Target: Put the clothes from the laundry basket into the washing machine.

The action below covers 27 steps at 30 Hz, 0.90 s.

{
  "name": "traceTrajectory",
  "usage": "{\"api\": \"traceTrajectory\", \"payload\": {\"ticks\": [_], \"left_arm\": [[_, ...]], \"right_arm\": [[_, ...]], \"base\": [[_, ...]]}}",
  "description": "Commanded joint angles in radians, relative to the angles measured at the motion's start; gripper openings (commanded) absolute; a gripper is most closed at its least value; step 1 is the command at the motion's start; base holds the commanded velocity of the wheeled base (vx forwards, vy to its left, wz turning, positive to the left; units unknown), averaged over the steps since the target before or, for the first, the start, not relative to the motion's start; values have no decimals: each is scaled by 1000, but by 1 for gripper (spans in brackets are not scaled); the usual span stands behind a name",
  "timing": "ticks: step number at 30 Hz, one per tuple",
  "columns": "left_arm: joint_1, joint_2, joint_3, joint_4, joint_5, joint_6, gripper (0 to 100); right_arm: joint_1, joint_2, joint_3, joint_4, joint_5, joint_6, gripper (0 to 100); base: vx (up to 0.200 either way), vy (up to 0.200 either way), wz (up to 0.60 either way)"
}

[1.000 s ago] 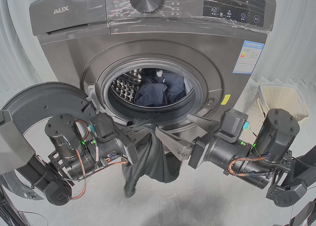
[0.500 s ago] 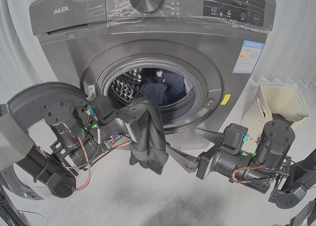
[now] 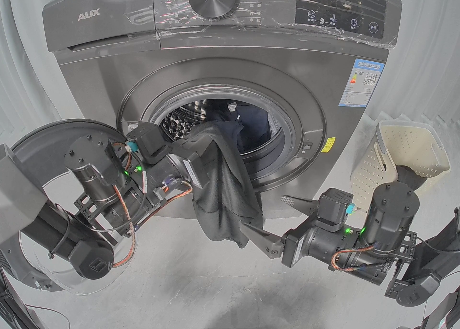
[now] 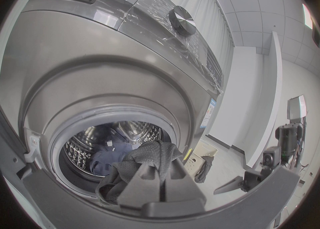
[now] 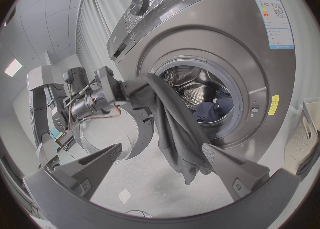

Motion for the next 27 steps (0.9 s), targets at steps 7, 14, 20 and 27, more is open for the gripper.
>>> {"api": "traceTrajectory", "payload": {"ticks": [7, 14, 20, 27], "left_arm": [[-9, 3, -88, 47, 44, -1, 0], [-20, 6, -128, 63, 62, -1, 0], [-36, -5, -125, 61, 62, -1, 0], [-36, -9, -117, 59, 62, -1, 0]], "right_arm": [[63, 60, -25, -12, 20, 8, 100], [109, 141, -70, -58, 34, 13, 100], [86, 256, -163, -75, 39, 10, 100], [77, 323, -251, -98, 37, 7, 100]], "base": [[0, 0, 0], [0, 0, 0], [0, 0, 0], [0, 0, 0]]}}
